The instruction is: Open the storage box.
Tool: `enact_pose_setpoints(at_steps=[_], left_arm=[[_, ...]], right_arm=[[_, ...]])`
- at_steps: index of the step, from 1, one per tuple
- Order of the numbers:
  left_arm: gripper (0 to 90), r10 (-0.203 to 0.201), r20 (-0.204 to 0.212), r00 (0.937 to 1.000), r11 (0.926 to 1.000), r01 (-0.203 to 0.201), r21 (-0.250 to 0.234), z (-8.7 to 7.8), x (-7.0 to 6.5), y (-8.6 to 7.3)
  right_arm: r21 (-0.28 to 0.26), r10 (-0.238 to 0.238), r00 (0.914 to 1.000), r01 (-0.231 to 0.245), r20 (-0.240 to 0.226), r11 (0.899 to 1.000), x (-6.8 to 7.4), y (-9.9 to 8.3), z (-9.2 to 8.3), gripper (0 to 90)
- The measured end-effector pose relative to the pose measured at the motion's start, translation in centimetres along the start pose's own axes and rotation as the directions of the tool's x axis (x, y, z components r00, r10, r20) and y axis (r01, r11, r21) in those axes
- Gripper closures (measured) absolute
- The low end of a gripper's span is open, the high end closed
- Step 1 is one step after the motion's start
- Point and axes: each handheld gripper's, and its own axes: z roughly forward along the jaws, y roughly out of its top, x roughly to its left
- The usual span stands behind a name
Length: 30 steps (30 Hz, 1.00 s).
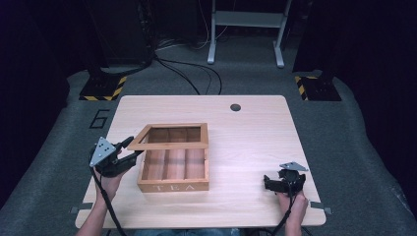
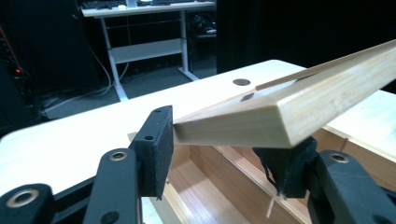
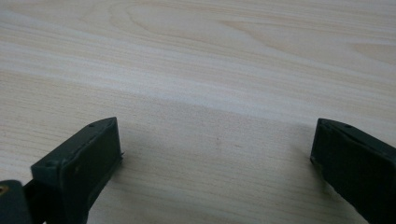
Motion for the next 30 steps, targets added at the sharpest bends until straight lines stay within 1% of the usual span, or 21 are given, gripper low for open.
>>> enact_pose_setpoints(at_steps=[4,7,13,14,17,20,22,23,26,27,28,30], left_arm=[[43.4,-0.01,0.008,0.9999,0.9999,0.01,0.01,-0.2,-0.1,-0.6],[39.2,-0.023,0.017,0.9996,0.9995,0.022,0.022,-0.2,0.0,-1.2],[33.6,-0.031,0.036,0.9989,0.9987,0.029,0.042,-0.3,0.1,-2.3],[32.9,-0.039,0.038,0.9985,0.9984,0.038,0.041,-0.3,0.0,-2.5],[31.1,-0.055,0.053,0.9971,0.9975,0.052,0.047,-0.3,0.0,-3.0],[28.1,-0.052,0.069,0.9962,0.9966,0.047,0.067,-0.3,-0.2,-3.3],[26.2,-0.059,0.081,0.9949,0.9957,0.053,0.076,-0.3,-0.3,-3.4],[25.4,-0.056,0.093,0.9941,0.9952,0.048,0.085,-0.4,-0.3,-3.5],[22.7,-0.061,0.096,0.9935,0.9939,0.052,0.098,-0.4,-0.5,-3.8],[21.3,-0.064,0.1,0.9929,0.9924,0.052,0.112,-0.4,-0.5,-4.0],[19.1,-0.071,0.094,0.993,0.9921,0.061,0.109,-0.4,-0.6,-4.2],[18.2,-0.082,0.095,0.9921,0.9913,0.072,0.11,-0.5,-0.8,-4.7]], right_arm=[[0.0,0.0,1.0,0.0,0.0,1.0,0.0,0.0,0.0,1.2],[0.0,0.0,1.0,0.0,0.0,1.0,0.0,0.0,0.0,1.3],[-0.001,-0.008,1.0,0.008,-0.003,1.0,0.0,0.0,0.0,1.5],[-0.001,-0.008,1.0,0.008,-0.003,1.0,0.0,0.0,0.0,1.5],[-0.004,-0.012,0.9999,0.012,-0.003,1.0,0.0,0.0,0.0,1.5],[-0.004,-0.011,0.9999,0.011,-0.003,1.0,0.0,0.0,0.0,1.5],[-0.004,-0.011,0.9999,0.011,-0.003,1.0,0.0,0.0,0.0,1.5],[-0.004,-0.011,0.9999,0.011,-0.003,1.0,0.0,0.0,0.0,1.5],[-0.004,-0.011,0.9999,0.011,-0.003,1.0,0.0,0.0,0.0,1.6],[-0.004,-0.011,0.9999,0.011,-0.003,1.0,0.0,0.0,0.0,1.5],[-0.004,-0.012,0.9999,0.012,-0.003,1.0,0.0,0.0,0.0,1.5],[-0.004,-0.012,0.9999,0.012,-0.003,1.0,0.0,0.0,0.0,1.6]])
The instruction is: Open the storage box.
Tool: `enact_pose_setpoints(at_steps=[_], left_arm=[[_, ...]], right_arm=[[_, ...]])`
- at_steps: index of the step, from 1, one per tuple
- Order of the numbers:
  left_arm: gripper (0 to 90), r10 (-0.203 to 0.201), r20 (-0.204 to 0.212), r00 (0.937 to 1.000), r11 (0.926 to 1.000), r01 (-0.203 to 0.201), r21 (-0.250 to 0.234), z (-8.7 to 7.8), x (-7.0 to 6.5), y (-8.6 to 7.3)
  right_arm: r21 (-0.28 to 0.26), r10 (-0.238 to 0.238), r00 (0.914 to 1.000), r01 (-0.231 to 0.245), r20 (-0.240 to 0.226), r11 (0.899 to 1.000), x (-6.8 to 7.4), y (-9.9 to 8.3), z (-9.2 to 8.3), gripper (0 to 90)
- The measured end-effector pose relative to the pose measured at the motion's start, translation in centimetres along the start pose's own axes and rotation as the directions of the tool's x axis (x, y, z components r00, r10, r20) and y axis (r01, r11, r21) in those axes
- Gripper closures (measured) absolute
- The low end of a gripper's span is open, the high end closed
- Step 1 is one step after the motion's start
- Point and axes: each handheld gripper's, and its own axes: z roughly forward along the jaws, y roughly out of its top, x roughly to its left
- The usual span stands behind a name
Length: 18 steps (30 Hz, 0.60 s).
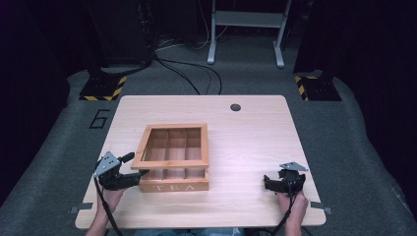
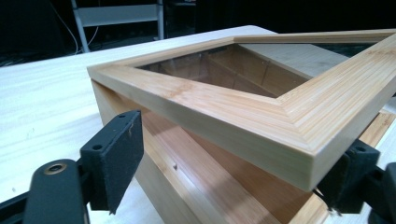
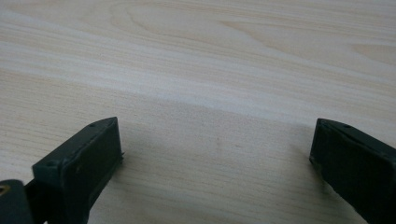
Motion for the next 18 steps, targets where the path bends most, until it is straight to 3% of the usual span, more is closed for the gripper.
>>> enact_pose_setpoints(at_steps=[8,13,18], left_arm=[[14.8,-0.009,0.015,0.9998,0.9989,0.008,0.045,0.2,-0.2,-1.4],[14.2,0.017,0.037,0.9992,0.9973,-0.02,0.071,0.2,-0.3,-1.8],[12.8,0.012,0.052,0.9986,0.9961,-0.016,0.086,0.3,-0.4,-2.3]], right_arm=[[0.005,0.008,1.0,-0.008,0.003,1.0,0.1,0.0,0.0,1.6],[0.003,0.005,1.0,-0.005,0.004,1.0,0.0,0.0,0.0,1.6],[0.002,0.003,1.0,-0.004,0.004,1.0,0.0,0.0,0.0,1.6]])
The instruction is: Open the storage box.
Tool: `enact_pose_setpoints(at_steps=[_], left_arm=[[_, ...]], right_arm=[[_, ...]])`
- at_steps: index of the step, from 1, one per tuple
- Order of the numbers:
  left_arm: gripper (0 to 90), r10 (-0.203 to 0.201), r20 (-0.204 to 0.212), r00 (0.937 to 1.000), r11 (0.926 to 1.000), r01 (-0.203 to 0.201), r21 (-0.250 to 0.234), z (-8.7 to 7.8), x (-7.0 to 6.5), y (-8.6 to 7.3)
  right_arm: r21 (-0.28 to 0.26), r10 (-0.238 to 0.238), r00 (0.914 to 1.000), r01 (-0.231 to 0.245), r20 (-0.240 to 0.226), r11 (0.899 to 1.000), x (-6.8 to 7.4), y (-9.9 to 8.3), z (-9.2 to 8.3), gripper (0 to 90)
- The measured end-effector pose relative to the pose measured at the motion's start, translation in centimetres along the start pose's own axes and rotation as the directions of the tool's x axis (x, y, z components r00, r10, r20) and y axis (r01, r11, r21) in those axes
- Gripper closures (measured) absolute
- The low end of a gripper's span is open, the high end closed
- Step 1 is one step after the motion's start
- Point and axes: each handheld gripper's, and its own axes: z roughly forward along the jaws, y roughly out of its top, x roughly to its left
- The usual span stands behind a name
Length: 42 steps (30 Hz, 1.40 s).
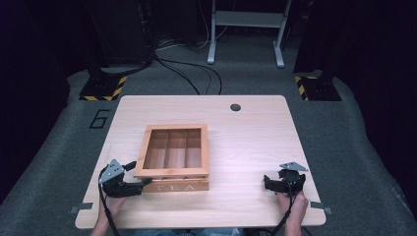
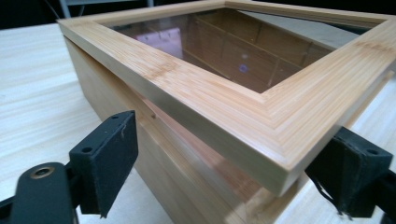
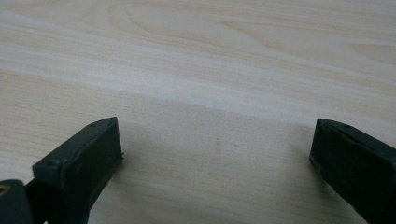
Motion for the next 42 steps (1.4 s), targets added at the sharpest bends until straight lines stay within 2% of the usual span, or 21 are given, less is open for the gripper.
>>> enact_pose_setpoints(at_steps=[8,11,13,14,17,22,32,37,41,42], left_arm=[[10.2,-0.006,0.021,0.9998,0.9999,0.006,0.016,0.0,-0.1,-0.3],[6.2,0.017,0.022,0.9996,0.9984,-0.018,0.054,0.1,-0.3,-0.5],[3.8,0.019,0.026,0.9995,0.9968,-0.021,0.077,0.3,-0.4,-0.9],[2.3,-0.01,0.035,0.9993,0.9975,0.007,0.071,0.2,-0.5,-1.1],[0.5,-0.023,0.026,0.9994,0.9978,0.021,0.062,-0.1,-0.3,-1.2],[0.0,-0.026,-0.005,0.9996,0.9982,0.027,0.054,-0.9,-0.2,-1.7],[0.0,-0.022,-0.07,0.9973,0.9954,0.029,0.091,-3.3,0.7,-2.7],[0.0,-0.048,-0.112,0.9925,0.9921,0.061,0.11,-4.3,1.8,-3.6],[0.0,-0.062,-0.132,0.9893,0.9846,0.082,0.154,-4.6,2.6,-4.2],[0.0,-0.075,-0.143,0.9869,0.9834,0.097,0.153,-4.6,2.9,-4.5]], right_arm=[[0.001,0.001,1.0,-0.001,0.0,1.0,0.0,0.0,0.0,1.6],[0.0,0.0,1.0,0.0,0.0,1.0,0.0,0.0,0.0,1.6],[0.0,0.0,1.0,0.0,0.0,1.0,0.0,0.0,0.0,1.6],[0.001,0.0,1.0,0.0,0.0,1.0,0.0,0.0,0.0,1.6],[-0.001,0.001,1.0,-0.001,0.001,1.0,0.0,0.0,0.0,1.9],[-0.001,0.001,1.0,-0.001,0.001,1.0,0.0,0.0,0.0,1.9],[0.0,0.001,1.0,-0.001,0.0,1.0,0.0,0.0,0.0,1.8],[0.0,0.001,1.0,-0.001,0.0,1.0,0.0,0.0,0.0,1.9],[0.001,0.001,1.0,-0.001,0.0,1.0,0.0,0.0,0.0,1.8],[0.0,0.001,1.0,-0.001,0.0,1.0,0.0,0.0,0.0,1.8]])
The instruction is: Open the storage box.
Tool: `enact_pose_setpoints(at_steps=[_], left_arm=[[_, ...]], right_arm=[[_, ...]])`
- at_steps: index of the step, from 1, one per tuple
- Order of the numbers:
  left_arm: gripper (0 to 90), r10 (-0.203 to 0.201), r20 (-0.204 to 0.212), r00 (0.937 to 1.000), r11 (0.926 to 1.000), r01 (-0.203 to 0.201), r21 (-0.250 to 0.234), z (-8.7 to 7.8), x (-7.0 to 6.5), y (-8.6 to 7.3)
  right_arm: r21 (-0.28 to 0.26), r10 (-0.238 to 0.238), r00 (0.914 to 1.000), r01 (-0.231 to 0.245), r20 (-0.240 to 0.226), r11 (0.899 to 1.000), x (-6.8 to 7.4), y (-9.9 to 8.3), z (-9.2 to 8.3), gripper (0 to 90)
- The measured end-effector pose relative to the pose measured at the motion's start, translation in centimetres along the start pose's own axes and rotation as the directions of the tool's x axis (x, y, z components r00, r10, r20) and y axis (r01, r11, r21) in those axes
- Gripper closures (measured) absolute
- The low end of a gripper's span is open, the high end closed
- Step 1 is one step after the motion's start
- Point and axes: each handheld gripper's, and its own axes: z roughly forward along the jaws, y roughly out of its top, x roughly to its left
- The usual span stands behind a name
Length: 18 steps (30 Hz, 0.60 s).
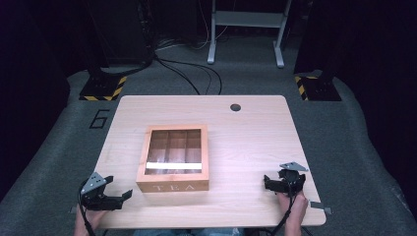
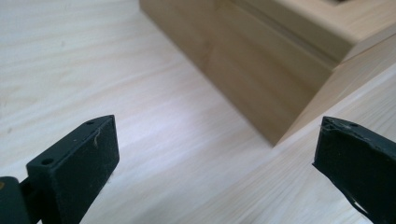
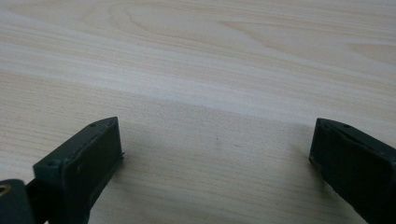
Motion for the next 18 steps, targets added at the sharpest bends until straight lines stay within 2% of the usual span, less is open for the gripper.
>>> enact_pose_setpoints(at_steps=[5,9,11,13,15,18], left_arm=[[0.0,-0.022,-0.026,0.9994,0.9965,0.024,0.08,0.1,1.2,-0.8],[0.0,-0.032,-0.056,0.9979,0.9882,0.04,0.148,0.4,1.9,-1.3],[0.0,-0.022,-0.086,0.9961,0.9892,0.035,0.143,0.5,2.1,-1.4],[0.0,-0.017,-0.102,0.9946,0.9868,0.033,0.158,0.4,2.2,-1.3],[0.0,0.015,-0.132,0.9911,0.9834,0.009,0.181,0.6,2.2,-1.3],[0.0,0.018,-0.141,0.9899,0.9848,0.006,0.173,0.9,2.2,-1.2]], right_arm=[[0.0,0.0,1.0,0.0,0.0,1.0,0.0,0.0,0.0,1.8],[0.0,0.0,1.0,0.0,0.0,1.0,0.0,0.0,0.0,1.8],[0.001,0.001,1.0,-0.001,0.0,1.0,0.0,0.0,0.0,1.9],[-0.001,0.0,1.0,0.0,0.001,1.0,0.0,0.0,0.0,1.8],[0.0,0.002,1.0,-0.002,0.001,1.0,0.0,0.0,0.0,1.8],[-0.001,0.001,1.0,-0.001,0.001,1.0,0.0,0.0,0.0,1.8]])
